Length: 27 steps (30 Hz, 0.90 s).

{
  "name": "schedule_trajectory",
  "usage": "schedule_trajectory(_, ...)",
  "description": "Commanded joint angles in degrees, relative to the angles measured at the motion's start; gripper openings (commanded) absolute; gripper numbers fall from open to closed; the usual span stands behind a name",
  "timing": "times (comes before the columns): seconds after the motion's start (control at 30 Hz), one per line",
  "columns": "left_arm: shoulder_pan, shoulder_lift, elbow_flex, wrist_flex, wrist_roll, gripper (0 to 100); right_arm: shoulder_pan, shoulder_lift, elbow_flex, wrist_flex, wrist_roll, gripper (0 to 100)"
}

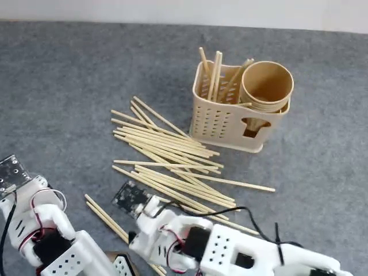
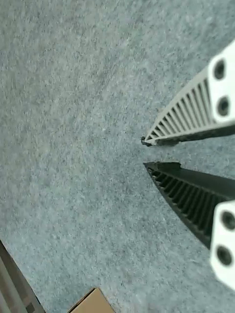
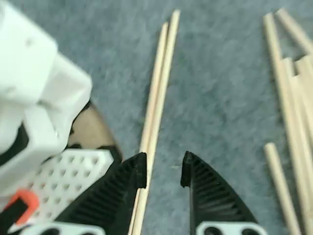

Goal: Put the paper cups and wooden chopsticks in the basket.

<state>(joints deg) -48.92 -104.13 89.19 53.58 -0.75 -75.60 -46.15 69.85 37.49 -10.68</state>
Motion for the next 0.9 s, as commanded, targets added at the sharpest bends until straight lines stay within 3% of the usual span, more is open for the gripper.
schedule_trajectory(0.0, -0.8, -0.5, -1.0, -1.4, 0.7, 8, -2.1, 2.9, -3.6, -1.7, -0.7, 13.0)
schedule_trajectory(0.23, -0.5, -0.5, -0.3, -2.9, 0.7, 8, -2.8, 8.4, -3.1, -10.9, -0.8, 13.0)
schedule_trajectory(0.57, -0.4, -0.5, -0.3, -3.1, 0.7, 8, -2.8, 21.4, -7.7, -11.5, -0.5, 13.0)
schedule_trajectory(0.87, -0.4, -0.5, -0.3, -3.1, 0.7, 8, 1.5, 33.3, -13.8, -11.1, -0.5, 13.0)
